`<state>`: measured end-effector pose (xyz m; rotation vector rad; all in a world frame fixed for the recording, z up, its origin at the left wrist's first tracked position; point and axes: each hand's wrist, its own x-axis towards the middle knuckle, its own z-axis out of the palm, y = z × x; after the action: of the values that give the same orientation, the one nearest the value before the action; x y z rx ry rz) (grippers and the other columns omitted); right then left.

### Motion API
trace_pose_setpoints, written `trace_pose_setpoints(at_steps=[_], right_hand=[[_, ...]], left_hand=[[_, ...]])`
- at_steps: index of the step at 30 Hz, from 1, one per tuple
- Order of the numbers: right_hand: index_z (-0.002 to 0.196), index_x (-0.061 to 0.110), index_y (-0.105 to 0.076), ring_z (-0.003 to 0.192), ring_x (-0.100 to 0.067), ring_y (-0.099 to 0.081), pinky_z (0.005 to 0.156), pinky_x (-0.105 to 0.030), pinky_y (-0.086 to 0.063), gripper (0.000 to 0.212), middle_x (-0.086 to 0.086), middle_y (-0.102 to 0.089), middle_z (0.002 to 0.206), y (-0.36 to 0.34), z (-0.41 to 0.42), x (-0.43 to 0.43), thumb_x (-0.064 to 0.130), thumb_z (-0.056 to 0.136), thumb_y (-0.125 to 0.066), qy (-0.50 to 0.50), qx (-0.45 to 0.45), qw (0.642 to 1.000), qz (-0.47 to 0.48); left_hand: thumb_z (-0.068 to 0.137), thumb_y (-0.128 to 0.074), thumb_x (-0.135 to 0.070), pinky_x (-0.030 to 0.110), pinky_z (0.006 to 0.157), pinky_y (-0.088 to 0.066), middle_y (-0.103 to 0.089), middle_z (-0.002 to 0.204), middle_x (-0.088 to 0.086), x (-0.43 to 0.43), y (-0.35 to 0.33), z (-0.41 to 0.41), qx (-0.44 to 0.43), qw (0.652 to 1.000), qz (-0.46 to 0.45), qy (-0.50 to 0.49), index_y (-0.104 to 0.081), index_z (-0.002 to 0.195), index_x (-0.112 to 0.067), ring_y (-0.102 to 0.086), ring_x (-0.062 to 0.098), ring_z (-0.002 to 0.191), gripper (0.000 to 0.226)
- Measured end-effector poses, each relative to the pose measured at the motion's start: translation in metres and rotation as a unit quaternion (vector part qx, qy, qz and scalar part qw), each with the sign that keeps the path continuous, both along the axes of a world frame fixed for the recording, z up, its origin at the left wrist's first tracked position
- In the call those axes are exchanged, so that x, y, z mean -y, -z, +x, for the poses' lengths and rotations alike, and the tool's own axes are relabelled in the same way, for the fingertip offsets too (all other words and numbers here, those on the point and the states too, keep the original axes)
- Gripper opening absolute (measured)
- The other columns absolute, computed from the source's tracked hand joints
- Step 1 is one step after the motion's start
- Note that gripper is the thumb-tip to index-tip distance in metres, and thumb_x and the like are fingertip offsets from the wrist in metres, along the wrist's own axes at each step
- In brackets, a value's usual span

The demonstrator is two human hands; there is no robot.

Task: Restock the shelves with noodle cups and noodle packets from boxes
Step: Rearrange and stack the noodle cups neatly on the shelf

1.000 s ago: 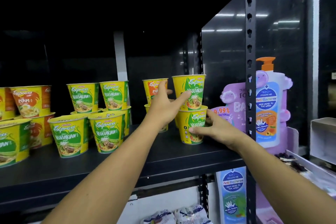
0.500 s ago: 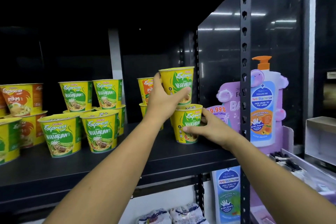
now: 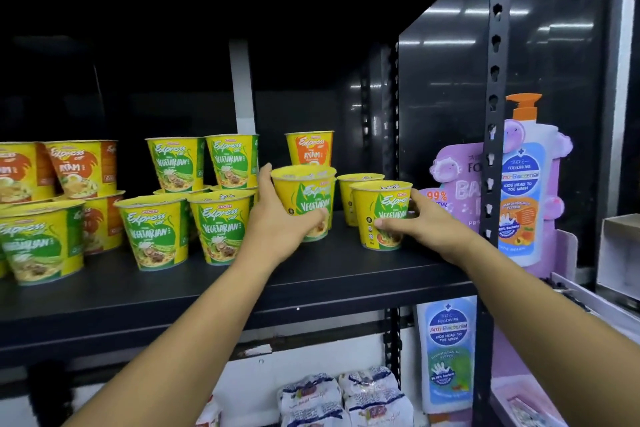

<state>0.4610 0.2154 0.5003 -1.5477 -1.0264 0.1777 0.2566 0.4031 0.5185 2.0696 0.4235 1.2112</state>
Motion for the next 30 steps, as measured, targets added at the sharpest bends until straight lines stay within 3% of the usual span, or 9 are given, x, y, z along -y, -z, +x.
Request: trace_pose_setpoints(at_steps=[4, 12, 18, 26, 30], right_hand=[[0.128, 0.028, -0.059, 0.108, -0.011, -0.071, 0.093, -0.029, -0.055, 0.063, 0.009, -0.077, 0.109, 0.000, -0.001, 0.000, 0.025, 0.074, -0.091, 0.019, 0.001, 1.000, 0.004], [0.128, 0.032, -0.057, 0.104, -0.004, -0.070, 0.090, -0.025, -0.054, 0.063, 0.013, -0.075, 0.111, -0.001, -0.005, -0.001, 0.028, 0.075, -0.091, 0.035, 0.036, 0.999, -0.015], [0.129, 0.032, -0.058, 0.107, -0.006, -0.068, 0.100, -0.034, -0.052, 0.059, 0.012, -0.074, 0.111, 0.000, 0.001, 0.000, 0.022, 0.077, -0.087, 0.043, 0.070, 0.996, -0.044], [0.132, 0.036, -0.056, 0.109, -0.006, -0.069, 0.106, -0.041, -0.051, 0.078, 0.015, -0.073, 0.117, 0.003, 0.003, -0.001, 0.046, 0.065, -0.094, 0.037, 0.080, 0.994, -0.057], [0.134, 0.031, -0.055, 0.111, -0.010, -0.070, 0.108, -0.045, -0.050, 0.075, 0.010, -0.074, 0.119, 0.003, 0.005, -0.003, 0.031, 0.070, -0.093, 0.015, 0.060, 0.996, -0.062]], left_hand=[[0.073, -0.090, -0.043, 0.035, 0.093, -0.048, -0.059, 0.128, -0.004, -0.006, 0.004, 0.006, -0.073, 0.997, -0.025, 0.009, -0.006, 0.160, -0.033, -0.060, 0.019, 0.109, 0.121], [0.066, -0.091, -0.055, 0.046, 0.101, -0.053, -0.061, 0.127, -0.006, -0.014, 0.009, 0.008, -0.128, 0.991, -0.035, 0.029, -0.019, 0.152, -0.031, -0.062, 0.020, 0.112, 0.115], [0.074, -0.088, -0.037, 0.036, 0.089, -0.049, -0.061, 0.121, -0.003, -0.010, 0.008, 0.009, -0.154, 0.987, -0.038, 0.036, -0.027, 0.147, -0.028, -0.061, 0.019, 0.108, 0.095], [0.070, -0.092, -0.035, 0.047, 0.102, -0.052, -0.065, 0.120, -0.007, -0.016, 0.009, 0.014, -0.146, 0.987, -0.053, 0.050, -0.040, 0.137, -0.029, -0.065, 0.017, 0.109, 0.086], [0.068, -0.095, -0.042, 0.044, 0.102, -0.052, -0.064, 0.121, -0.009, -0.016, 0.011, 0.015, -0.144, 0.986, -0.059, 0.060, -0.041, 0.134, -0.028, -0.064, 0.014, 0.110, 0.086]])
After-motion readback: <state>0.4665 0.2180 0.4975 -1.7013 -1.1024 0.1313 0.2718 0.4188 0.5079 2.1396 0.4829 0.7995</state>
